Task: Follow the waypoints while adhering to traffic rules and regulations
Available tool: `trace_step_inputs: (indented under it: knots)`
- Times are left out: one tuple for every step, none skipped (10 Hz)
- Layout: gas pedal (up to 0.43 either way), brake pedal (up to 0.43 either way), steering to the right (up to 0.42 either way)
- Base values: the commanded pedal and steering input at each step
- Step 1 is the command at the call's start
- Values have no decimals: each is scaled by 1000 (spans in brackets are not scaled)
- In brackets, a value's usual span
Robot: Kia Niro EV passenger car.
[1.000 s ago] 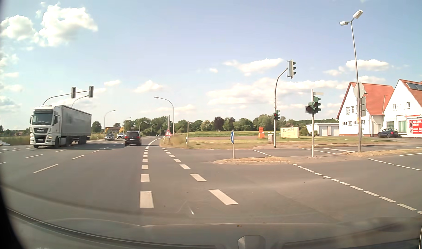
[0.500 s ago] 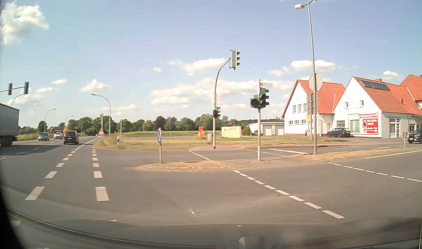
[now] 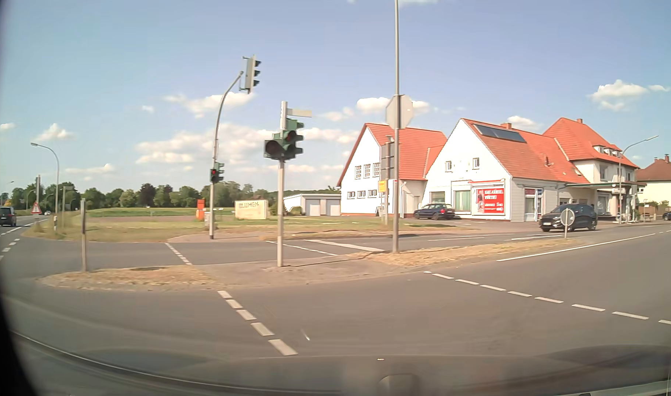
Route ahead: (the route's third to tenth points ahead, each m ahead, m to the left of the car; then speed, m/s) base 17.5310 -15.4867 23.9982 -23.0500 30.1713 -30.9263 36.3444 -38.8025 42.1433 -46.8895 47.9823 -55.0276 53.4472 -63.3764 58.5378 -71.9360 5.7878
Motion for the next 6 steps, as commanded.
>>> trace_step_inputs:
  knots:
    - [138, 6, 430]
    - [150, 6, 423]
    - [150, 6, 401]
    - [177, 6, 384]
    - [189, 6, 374]
    - [209, 6, 370]
